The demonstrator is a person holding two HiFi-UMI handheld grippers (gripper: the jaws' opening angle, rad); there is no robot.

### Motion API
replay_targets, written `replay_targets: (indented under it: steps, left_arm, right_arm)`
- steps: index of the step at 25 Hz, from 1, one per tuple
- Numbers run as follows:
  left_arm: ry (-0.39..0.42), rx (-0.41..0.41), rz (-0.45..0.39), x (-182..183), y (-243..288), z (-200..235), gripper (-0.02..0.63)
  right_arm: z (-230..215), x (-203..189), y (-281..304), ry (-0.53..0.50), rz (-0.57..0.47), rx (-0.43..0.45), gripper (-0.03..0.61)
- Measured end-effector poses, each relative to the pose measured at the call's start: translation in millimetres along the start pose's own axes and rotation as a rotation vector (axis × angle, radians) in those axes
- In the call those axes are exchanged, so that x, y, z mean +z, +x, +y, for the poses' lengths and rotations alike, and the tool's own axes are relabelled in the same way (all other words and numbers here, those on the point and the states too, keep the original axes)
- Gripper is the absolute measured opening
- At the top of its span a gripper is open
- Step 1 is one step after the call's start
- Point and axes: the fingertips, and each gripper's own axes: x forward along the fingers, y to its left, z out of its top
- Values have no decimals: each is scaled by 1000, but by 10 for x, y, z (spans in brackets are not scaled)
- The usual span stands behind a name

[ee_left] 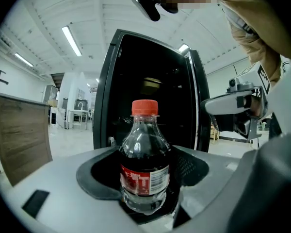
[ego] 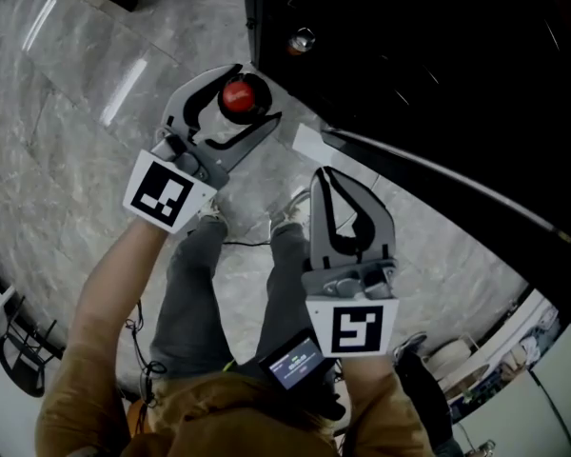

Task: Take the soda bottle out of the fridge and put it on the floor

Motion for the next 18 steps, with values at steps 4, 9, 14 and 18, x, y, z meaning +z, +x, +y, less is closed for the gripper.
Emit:
replay_targets:
  steps: [4, 9, 14, 18]
  left_arm:
    - [-18, 14, 9, -236, -33, 61, 304]
    - [-29, 17, 29, -558, 50, 152, 304]
    - [-4, 7, 19, -738, 28, 148, 304]
    - [13, -3, 30, -1003, 55, 165, 304]
  right_arm:
    - [88, -148, 152, -17, 1, 36, 3]
    - [86, -399, 376, -40, 18, 77, 3]
    - [143, -556, 424, -53, 24, 82, 3]
    - [164, -771, 509, -71, 24, 97, 2]
